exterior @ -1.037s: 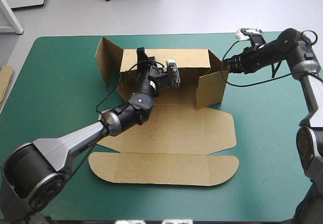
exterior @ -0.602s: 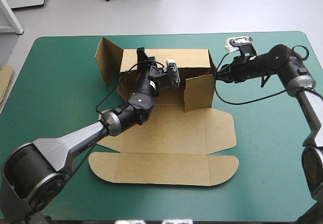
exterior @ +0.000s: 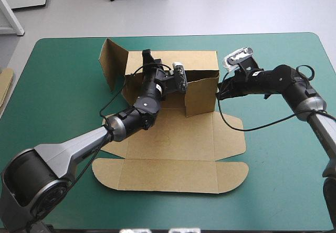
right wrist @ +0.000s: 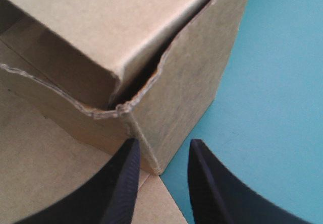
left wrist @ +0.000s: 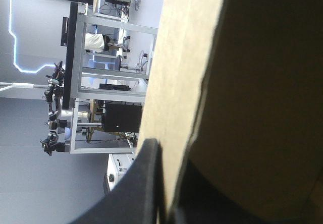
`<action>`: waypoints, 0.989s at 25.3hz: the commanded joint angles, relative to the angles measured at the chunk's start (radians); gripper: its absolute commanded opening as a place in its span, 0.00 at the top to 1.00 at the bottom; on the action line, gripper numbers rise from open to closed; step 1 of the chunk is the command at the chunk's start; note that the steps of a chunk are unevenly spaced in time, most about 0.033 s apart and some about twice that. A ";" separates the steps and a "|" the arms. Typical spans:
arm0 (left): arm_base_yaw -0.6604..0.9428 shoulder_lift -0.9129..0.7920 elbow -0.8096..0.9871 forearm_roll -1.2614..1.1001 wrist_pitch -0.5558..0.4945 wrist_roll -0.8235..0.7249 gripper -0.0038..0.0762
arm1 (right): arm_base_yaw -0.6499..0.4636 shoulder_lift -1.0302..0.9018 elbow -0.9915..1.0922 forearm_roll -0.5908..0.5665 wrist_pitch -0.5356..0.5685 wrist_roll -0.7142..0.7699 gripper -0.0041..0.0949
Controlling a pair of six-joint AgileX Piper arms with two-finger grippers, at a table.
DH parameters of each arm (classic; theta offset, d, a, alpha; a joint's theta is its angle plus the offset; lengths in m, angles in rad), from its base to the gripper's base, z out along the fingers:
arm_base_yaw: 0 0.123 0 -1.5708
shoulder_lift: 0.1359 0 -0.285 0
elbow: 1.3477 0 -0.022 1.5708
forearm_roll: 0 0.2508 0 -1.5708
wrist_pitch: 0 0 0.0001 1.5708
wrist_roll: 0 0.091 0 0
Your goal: Fold the box
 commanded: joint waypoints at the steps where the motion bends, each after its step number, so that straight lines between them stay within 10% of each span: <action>1: 0.001 -0.033 -0.021 -0.027 -0.035 -0.042 0.96 | 0.002 -0.049 -0.027 0.050 -0.017 -0.046 0.65; 6: 0.001 -0.033 -0.021 -0.027 -0.041 -0.042 0.96 | 0.002 -0.046 -0.027 0.078 0.020 -0.123 0.63; 13: 0.001 -0.033 -0.021 -0.025 -0.041 -0.042 0.96 | 0.002 -0.027 -0.027 0.200 0.011 -0.209 0.32; 25: 0.001 -0.033 -0.021 -0.025 -0.037 -0.042 0.96 | 0.004 0.008 -0.027 0.270 0.012 -0.180 0.32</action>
